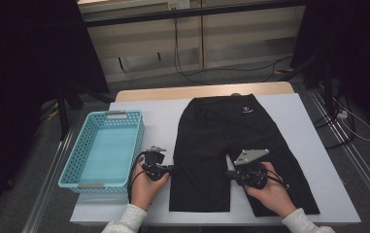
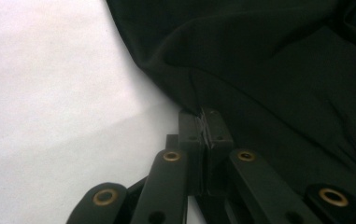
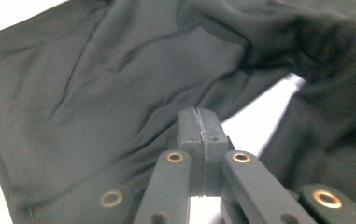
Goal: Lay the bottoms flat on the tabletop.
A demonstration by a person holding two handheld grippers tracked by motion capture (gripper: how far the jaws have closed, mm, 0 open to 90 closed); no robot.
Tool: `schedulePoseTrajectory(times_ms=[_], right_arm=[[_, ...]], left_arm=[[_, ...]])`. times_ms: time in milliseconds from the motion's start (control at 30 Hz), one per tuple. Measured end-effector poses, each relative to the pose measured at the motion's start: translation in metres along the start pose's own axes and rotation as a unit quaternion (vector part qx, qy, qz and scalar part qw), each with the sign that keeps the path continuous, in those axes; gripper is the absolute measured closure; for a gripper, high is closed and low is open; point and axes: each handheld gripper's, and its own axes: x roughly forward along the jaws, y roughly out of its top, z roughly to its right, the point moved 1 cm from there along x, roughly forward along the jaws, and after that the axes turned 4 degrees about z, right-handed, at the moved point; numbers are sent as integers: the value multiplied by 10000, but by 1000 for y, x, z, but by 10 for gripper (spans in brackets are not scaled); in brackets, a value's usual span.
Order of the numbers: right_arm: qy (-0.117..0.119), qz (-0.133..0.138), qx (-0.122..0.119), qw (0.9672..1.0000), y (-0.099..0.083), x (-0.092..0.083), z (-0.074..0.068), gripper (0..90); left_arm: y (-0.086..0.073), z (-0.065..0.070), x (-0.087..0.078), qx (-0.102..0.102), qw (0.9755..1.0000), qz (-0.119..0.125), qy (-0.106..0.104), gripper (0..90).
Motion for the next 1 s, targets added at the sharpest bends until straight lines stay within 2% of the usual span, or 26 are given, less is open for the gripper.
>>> schedulePoseTrajectory(times_ms=[133, 200, 333, 467, 533, 600, 667, 700, 767, 833, 933, 1000], right_arm=[[-70, -11, 31, 10000, -3, -4, 4, 900], [-131, -18, -17, 9999, -2, -4, 5, 884], [-270, 290, -26, 9992, 5, -4, 2, 716], [-261, 438, -132, 9986, 13, 3, -3, 683], [-260, 365, -136, 9989, 15, 11, -5, 652], [-313, 228, -239, 9990, 15, 18, -7, 651], [-431, 59, -295, 9986, 13, 23, -8, 676], [-449, -71, -272, 9986, 11, 25, -8, 686], [-390, -4, -123, 9992, 9, 25, -5, 762], [-413, -26, -145, 9990, 8, 23, -2, 870], [-334, 19, -76, 9994, 8, 21, 0, 898], [-246, 160, 19, 9996, 10, 16, 2, 900]], left_arm=[[0, 0, 0, 42, 10000, 23, -22, 862], [-1, 0, -1, 67, 9999, 60, -57, 817], [0, -2, -1, 60, 9999, 95, -58, 770], [0, -2, -2, 118, 9999, 124, 5, 727], [0, -3, -3, 120, 9997, 188, 82, 681], [-1, -5, -5, 106, 9996, 226, 155, 639], [-2, -5, -6, 106, 9996, 200, 138, 639], [-2, -4, -6, 170, 9995, 190, 160, 634], [-3, -3, -5, 203, 9994, 209, 172, 619], [-3, -1, -4, 251, 9993, 224, 160, 607], [-3, -1, -4, 250, 9993, 240, 158, 603], [-3, -2, -4, 205, 9994, 260, 100, 600]])
